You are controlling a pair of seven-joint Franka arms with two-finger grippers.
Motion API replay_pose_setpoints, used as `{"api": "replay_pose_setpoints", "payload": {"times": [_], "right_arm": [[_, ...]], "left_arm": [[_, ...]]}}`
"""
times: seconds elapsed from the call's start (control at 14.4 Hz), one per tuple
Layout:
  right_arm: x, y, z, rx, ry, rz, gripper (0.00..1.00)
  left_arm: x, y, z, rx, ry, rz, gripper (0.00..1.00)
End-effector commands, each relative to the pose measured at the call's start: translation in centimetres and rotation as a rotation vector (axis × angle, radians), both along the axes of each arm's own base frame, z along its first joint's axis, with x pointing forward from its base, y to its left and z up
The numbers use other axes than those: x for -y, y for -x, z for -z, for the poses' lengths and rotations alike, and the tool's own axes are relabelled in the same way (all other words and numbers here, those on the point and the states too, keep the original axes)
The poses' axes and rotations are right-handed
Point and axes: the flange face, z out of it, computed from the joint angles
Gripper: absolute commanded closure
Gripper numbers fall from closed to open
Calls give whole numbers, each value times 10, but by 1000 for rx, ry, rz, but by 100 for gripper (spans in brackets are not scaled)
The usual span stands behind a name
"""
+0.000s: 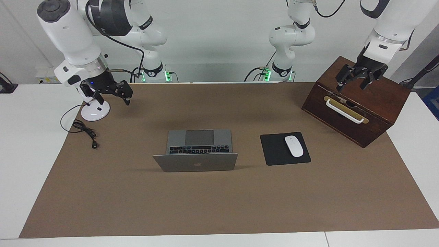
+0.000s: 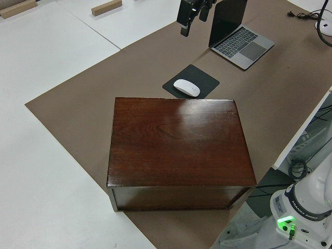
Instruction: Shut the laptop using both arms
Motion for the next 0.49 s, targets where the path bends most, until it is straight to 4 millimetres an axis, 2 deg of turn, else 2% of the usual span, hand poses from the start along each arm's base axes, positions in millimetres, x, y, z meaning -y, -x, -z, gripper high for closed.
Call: {"api": "replay_pose_setpoints", "payload": {"times": [0.0,0.28,0.42], "right_arm": [[13,-2,0,29,2,-1,0],[7,-1,1,26,2,-11,0],[5,-1,2,28,-1,-29,0]], "left_arm": [[1,8,0,10,-17,4,0],[2,8,1,12,-17,5,0],[-4,8,2,13,-17,-3,0]]}}
